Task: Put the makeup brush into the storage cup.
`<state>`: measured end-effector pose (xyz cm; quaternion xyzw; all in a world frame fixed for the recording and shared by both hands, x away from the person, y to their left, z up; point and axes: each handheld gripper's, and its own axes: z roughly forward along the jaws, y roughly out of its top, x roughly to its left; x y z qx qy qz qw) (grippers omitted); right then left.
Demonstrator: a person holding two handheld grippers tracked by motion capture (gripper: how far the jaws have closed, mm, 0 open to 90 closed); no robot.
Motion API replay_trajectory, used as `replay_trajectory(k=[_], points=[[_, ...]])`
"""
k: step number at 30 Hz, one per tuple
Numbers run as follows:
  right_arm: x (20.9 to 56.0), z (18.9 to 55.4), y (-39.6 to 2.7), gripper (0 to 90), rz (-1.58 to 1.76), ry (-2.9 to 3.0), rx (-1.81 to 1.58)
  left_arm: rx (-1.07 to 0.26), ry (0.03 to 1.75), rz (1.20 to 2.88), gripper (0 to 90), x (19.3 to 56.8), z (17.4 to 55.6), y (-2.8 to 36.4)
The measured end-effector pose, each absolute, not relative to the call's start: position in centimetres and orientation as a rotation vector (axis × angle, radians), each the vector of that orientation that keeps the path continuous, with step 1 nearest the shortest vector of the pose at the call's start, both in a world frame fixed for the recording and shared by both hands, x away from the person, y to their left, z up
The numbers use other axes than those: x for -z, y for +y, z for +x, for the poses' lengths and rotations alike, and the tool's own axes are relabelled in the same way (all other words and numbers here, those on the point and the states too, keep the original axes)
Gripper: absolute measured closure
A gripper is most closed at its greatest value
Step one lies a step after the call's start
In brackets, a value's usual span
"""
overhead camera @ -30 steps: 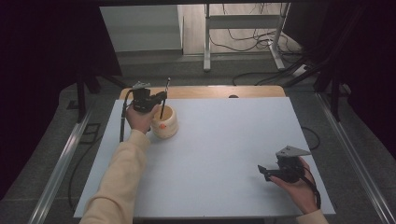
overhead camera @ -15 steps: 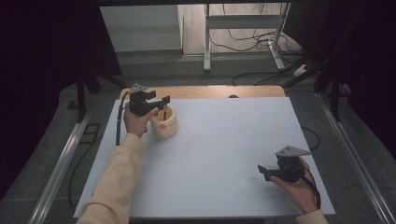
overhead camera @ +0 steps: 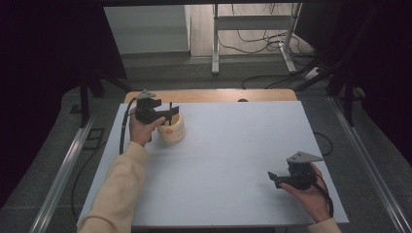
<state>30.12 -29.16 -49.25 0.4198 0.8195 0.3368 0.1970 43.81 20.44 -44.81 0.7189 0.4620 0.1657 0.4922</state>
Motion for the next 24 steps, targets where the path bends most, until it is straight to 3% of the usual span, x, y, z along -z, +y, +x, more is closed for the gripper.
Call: replay_trajectory(k=[24], points=[[49.4,30.1,-29.0,13.0,1.164,2.31,-0.981,-0.419,1.115,1.79,9.1,44.4,40.6,21.5]])
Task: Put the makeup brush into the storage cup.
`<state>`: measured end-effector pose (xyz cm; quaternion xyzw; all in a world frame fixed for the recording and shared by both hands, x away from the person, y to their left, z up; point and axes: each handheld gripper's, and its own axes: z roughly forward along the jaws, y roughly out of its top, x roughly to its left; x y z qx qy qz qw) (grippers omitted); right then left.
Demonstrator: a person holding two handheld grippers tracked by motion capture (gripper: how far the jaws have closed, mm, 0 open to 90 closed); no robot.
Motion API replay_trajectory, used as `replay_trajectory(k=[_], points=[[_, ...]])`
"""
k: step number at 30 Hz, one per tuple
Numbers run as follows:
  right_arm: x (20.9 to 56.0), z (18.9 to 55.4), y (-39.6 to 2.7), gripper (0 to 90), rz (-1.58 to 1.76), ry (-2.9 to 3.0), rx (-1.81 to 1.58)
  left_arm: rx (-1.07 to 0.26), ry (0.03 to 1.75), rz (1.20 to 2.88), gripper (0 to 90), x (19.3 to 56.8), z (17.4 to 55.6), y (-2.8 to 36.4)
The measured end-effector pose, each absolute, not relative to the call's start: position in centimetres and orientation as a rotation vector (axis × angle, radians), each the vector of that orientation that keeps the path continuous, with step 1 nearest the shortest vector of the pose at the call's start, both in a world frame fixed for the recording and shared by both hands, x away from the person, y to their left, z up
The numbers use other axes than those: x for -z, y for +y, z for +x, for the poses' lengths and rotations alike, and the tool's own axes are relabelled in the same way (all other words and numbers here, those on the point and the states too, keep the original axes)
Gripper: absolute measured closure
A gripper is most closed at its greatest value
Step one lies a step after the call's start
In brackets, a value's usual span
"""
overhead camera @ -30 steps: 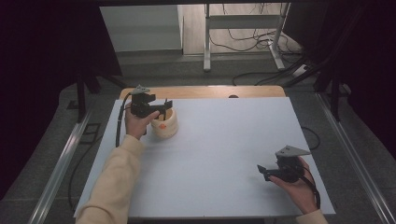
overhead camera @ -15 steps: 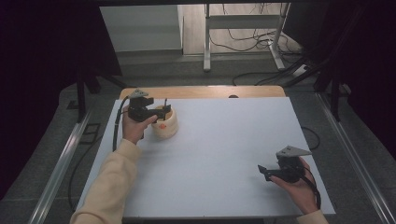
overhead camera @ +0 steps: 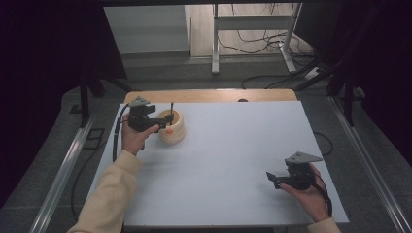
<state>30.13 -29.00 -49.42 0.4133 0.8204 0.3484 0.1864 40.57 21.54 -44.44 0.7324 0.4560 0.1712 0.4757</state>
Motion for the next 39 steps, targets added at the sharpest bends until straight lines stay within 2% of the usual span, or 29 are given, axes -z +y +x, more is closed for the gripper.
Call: replay_trajectory(k=[24,39], points=[[49.1,29.4,-29.5,13.0,1.157,2.286,-0.968,-0.458,1.05,1.9,10.0,46.0,32.6,21.3],[49.1,29.4,-29.4,12.9,1.137,2.291,-0.984,-0.426,1.11,1.946,11.1,48.4,28.7,21.6]])
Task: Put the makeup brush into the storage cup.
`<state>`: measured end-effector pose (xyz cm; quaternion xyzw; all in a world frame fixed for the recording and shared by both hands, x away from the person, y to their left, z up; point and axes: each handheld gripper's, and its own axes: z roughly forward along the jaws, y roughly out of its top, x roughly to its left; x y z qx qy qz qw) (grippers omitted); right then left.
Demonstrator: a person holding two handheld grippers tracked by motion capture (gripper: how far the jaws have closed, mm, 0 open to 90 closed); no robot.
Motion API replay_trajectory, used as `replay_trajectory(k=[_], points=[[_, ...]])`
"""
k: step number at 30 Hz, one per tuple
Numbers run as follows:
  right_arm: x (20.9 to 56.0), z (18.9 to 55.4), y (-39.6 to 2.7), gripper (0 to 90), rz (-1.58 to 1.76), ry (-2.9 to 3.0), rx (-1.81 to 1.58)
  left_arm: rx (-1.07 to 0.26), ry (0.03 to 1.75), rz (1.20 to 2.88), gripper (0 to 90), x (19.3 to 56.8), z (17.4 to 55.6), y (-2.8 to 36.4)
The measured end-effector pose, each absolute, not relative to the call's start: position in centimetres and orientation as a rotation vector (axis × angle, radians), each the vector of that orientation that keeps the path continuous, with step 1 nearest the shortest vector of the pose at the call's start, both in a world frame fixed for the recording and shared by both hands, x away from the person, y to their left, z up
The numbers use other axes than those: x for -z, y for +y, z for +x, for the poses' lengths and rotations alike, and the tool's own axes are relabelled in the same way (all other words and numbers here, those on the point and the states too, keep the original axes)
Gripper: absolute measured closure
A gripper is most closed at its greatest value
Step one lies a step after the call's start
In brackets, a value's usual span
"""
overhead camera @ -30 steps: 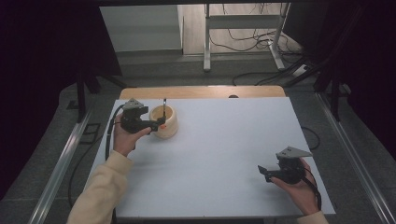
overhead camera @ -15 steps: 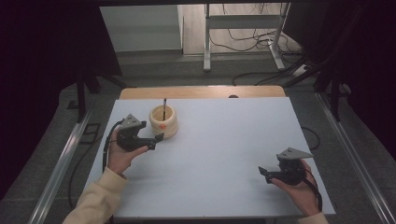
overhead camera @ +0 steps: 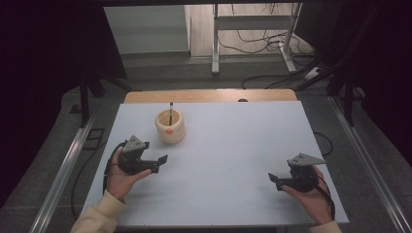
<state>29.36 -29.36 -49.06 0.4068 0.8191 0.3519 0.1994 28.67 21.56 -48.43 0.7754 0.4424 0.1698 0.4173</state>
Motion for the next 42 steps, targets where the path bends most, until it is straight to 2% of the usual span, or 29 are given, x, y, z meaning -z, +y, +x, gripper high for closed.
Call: replay_trajectory(k=[15,42], points=[[49.6,29.3,-28.9,12.0,1.088,2.312,-0.995,-0.36,1.138,1.97,11.0,50.5,25.0,21.7],[49.8,29.1,-28.9,11.6,1.056,2.326,-1.014,-0.361,1.159,1.955,11.3,50.9,24.9,22.1]])
